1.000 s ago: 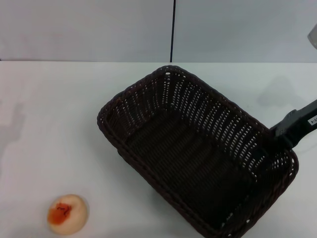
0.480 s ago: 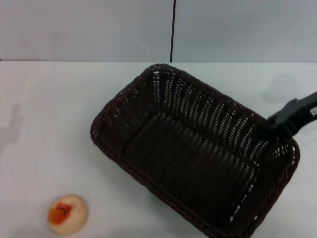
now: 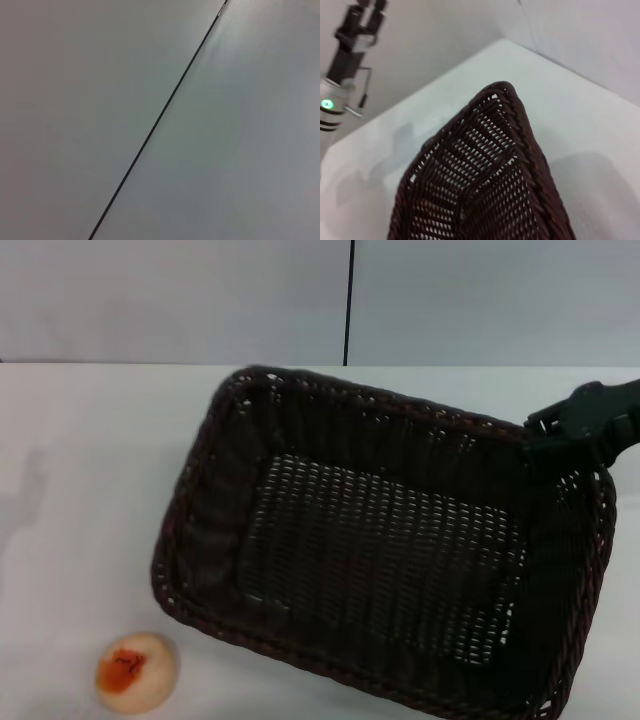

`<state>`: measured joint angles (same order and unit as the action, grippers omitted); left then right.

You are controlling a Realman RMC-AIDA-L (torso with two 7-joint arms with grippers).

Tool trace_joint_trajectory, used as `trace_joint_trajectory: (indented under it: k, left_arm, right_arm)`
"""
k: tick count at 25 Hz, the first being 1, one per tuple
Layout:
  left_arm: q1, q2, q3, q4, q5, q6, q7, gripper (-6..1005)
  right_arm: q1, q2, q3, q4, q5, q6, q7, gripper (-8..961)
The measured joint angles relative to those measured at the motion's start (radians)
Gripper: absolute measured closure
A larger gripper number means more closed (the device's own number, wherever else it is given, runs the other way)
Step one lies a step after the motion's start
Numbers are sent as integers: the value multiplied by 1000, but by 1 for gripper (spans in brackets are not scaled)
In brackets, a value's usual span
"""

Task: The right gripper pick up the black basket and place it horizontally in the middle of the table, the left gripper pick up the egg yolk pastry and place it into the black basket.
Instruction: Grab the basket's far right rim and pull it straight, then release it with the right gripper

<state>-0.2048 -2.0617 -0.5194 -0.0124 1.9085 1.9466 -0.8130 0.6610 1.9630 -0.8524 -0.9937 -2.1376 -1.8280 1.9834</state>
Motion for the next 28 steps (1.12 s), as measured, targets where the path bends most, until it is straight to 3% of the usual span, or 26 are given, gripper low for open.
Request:
trace_joint_trajectory:
  k: [10, 16, 28]
  left_arm:
    - [-2, 0, 6, 0, 1, 0, 0, 367]
    - [-1, -3, 15, -1, 3, 0, 0, 367]
    - [2, -3, 21, -28, 3, 2, -28, 369]
  right_arm:
    - [54, -3, -3, -14, 10, -50, -121, 755]
    - [100, -23, -17, -23, 0, -76, -151, 756]
    - [91, -27, -34, -76, -62, -98, -219, 755]
